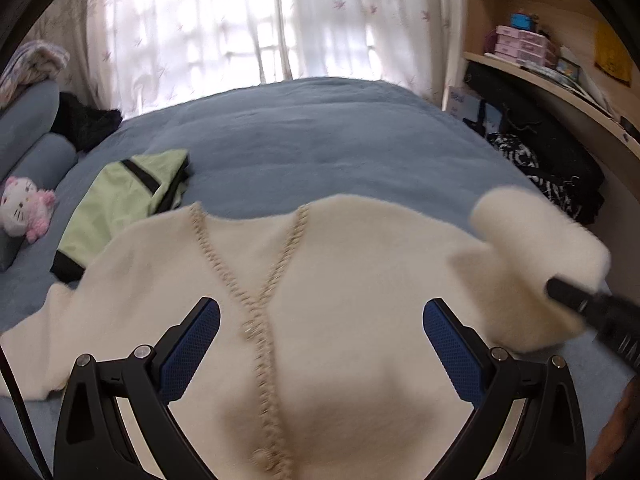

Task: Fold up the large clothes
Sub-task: 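Fold the held sleeve across the cardigan front toward the left tool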

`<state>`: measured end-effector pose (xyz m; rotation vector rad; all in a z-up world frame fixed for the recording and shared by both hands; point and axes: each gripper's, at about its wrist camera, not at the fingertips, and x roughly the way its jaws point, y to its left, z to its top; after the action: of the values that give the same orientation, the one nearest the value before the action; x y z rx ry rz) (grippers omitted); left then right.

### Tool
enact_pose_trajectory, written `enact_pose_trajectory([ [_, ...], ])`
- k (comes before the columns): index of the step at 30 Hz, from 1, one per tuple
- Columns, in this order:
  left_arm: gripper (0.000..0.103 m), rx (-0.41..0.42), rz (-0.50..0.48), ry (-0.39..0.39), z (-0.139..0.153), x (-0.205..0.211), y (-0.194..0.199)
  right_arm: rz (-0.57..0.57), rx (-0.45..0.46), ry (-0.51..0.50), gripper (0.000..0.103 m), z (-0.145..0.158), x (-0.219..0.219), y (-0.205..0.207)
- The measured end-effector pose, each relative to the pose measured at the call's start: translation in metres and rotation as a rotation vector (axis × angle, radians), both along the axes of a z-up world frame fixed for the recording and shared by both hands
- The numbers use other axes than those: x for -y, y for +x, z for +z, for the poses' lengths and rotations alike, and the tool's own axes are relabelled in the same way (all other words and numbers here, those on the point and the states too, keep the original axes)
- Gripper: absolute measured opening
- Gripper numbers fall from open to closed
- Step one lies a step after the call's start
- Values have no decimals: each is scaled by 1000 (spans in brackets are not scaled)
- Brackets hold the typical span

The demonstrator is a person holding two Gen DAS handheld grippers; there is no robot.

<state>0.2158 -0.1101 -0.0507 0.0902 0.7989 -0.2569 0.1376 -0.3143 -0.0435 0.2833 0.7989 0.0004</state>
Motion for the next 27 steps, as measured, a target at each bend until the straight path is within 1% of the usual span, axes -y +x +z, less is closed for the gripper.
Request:
enact_pose_trajectory([
  [3, 101, -23, 27, 14, -6, -23, 2, 92, -71, 6, 8, -32, -41, 9],
  [7, 101, -67, 33, 19, -22, -42, -1, 138, -173, 4, 13, -66, -71, 2],
  [9, 101, -89, 35, 10, -30, -47, -4, 147, -229, 45, 19, -80, -76, -1],
  [10, 101, -107, 32, -2, -34, -50, -6, 145, -245, 80, 30, -85, -77, -5],
  [11, 101, -125, 25, -18, -37, -49, -8, 138, -252, 131, 35, -89, -74, -10],
  [13, 101, -152, 7, -42, -42, -49, -13, 126, -244, 179, 37, -89, -67, -19],
  [16, 101, -184, -36, -72, -45, -42, -22, 112, -244, 226, 38, -85, -57, -33],
  [18, 101, -183, -48, -77, -44, -35, -26, 79, -240, 206, 38, -81, -51, -47],
  [21, 101, -209, -89, -114, -46, -29, -32, 35, -216, 193, 38, -76, -41, -68],
  [24, 101, -287, -125, -193, -56, -29, -31, -4, -205, 199, 38, -77, -35, -84],
  [25, 101, -306, -126, -210, -60, -29, -29, -11, -205, 201, 38, -79, -35, -86],
  [27, 101, -355, -132, -275, -68, -32, -26, -21, -214, 208, 38, -85, -33, -93],
])
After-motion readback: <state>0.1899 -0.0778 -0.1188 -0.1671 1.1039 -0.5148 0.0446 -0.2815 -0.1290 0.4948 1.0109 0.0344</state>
